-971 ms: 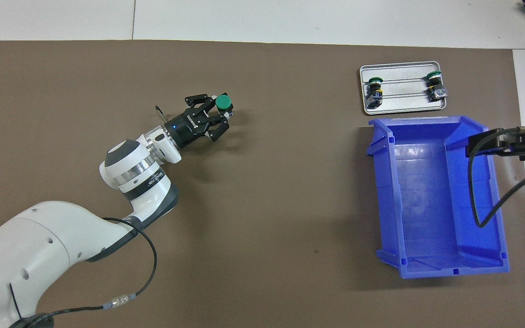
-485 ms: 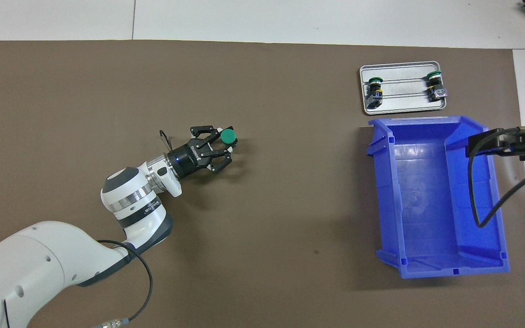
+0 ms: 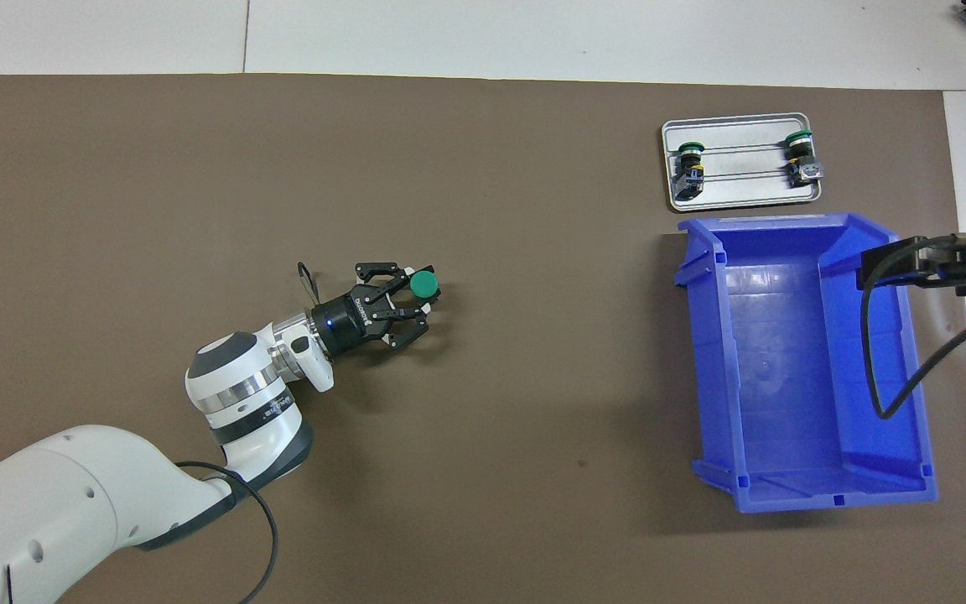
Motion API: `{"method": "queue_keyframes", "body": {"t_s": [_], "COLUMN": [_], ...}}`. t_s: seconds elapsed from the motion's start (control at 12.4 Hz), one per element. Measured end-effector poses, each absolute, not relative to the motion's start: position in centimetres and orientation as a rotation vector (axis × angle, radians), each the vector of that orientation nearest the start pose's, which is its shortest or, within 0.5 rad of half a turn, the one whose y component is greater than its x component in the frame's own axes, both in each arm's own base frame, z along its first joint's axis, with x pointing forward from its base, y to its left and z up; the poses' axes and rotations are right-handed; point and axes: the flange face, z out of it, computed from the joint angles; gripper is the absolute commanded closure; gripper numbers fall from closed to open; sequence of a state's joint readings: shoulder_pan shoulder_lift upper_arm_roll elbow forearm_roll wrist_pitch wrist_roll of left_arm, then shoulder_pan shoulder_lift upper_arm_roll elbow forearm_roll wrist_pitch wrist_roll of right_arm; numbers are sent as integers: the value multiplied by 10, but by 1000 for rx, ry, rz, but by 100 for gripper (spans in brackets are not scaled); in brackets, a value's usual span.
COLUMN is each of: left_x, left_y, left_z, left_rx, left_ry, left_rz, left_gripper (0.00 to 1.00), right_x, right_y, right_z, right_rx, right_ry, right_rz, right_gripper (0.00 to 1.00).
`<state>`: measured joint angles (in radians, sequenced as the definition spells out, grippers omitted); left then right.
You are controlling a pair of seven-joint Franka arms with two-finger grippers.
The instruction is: Place and press button with both arms
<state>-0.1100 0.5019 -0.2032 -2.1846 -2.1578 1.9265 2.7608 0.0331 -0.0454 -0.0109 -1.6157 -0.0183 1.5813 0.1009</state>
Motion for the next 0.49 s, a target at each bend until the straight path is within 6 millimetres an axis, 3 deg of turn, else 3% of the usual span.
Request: {"method": "queue_keyframes", "body": {"t_s": [0.24, 0.32, 0.49], "left_x": [508, 508, 506], "left_y": [-231, -231, -231], "left_z": [182, 182, 181], "left_rx": [1499, 1499, 1500], "left_ry": [-960, -960, -962], "left_rz": [1431, 1430, 1426], "left_gripper": [71, 60, 50], "right_x": [541, 541, 541], "right_y": [10, 10, 10], "right_z": [629, 629, 629], "right_rx": [-3156, -3156, -3156], "right_ry": [124, 124, 124], "right_rz": [-19, -19, -19], "right_gripper": [0, 0, 0]}}
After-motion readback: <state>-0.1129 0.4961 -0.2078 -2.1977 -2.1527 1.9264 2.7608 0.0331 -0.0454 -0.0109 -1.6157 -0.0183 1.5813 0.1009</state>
